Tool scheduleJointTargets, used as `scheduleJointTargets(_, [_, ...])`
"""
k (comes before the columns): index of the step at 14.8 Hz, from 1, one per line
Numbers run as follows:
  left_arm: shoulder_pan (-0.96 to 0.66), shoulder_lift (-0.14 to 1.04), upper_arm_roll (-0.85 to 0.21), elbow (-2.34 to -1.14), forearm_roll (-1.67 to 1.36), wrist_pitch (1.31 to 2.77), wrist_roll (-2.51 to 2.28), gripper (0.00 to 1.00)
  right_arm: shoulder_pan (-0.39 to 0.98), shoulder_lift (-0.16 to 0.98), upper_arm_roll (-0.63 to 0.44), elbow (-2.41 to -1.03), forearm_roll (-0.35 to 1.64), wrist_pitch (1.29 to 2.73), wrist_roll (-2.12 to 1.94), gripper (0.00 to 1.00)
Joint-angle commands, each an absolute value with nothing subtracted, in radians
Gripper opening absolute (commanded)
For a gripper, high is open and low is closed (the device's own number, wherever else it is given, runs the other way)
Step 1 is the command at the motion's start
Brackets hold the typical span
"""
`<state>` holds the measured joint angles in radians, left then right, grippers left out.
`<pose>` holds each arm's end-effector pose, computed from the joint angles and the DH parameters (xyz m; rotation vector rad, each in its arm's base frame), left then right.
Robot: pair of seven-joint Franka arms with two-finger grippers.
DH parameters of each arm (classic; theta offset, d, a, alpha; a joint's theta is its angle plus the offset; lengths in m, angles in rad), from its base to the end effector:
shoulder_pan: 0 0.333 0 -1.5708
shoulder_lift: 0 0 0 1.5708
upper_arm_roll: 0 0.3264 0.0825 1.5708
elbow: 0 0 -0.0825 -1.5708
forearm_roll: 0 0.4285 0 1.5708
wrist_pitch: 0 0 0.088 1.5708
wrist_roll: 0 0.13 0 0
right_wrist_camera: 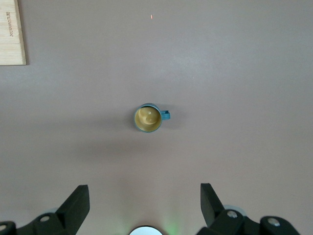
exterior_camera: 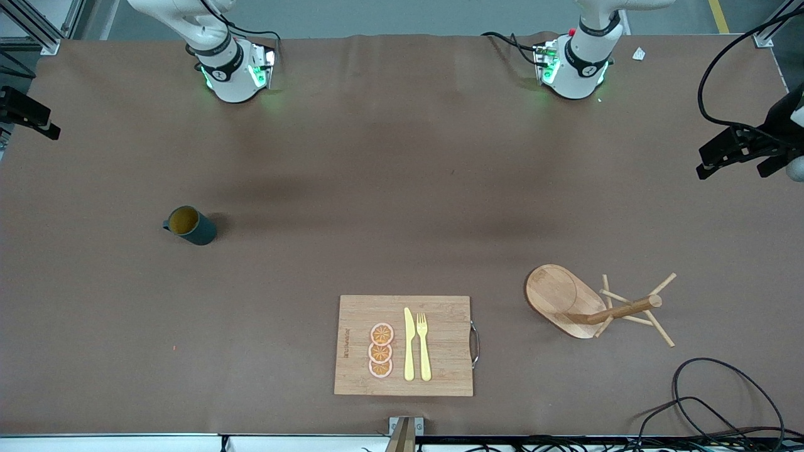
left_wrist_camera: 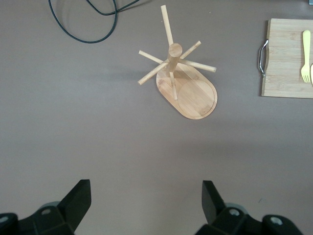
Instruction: Pass cup and hang on rack
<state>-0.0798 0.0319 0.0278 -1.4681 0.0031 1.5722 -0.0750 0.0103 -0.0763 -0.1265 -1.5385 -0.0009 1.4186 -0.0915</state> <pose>0.6108 -0.0317 0.6459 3.1387 0.0362 0.1136 0.5528 -0.0676 0.6591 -3.1274 0.0379 0.0674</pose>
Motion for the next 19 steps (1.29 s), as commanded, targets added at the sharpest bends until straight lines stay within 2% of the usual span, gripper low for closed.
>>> scheduleJointTargets(1, [-0.080, 0.032, 0.028, -1.460, 0.006, 1.575, -0.061, 1.00, 0.002, -0.092, -0.118, -1.557, 0.012, 1.420, -0.084, 1.00])
scheduleJointTargets(10, [-0.083, 0.032, 0.028, -1.460, 0.011, 1.574, -0.063, 1.00, -0.002, -0.068, -0.118, -1.548, 0.011, 1.423, -0.072, 1.00])
scheduleJointTargets(14, [-0.083, 0.032, 0.028, -1.460, 0.009, 1.575, -0.064, 1.00, -0.003, 0.001, -0.118, -1.542, 0.014, 1.505, -0.081, 1.00])
scheduleJointTargets(17, [-0.083, 0.032, 0.028, -1.460, 0.009, 1.575, -0.064, 1.00, -0.005, 0.144, -0.117, -1.540, 0.015, 1.587, -0.089, 1.00])
scheduleJointTargets(19, [-0.081, 0.032, 0.028, -1.460, 0.008, 1.575, -0.064, 1.00, 0.009, 0.159, -0.114, -1.566, 0.021, 1.644, -0.176, 1.00])
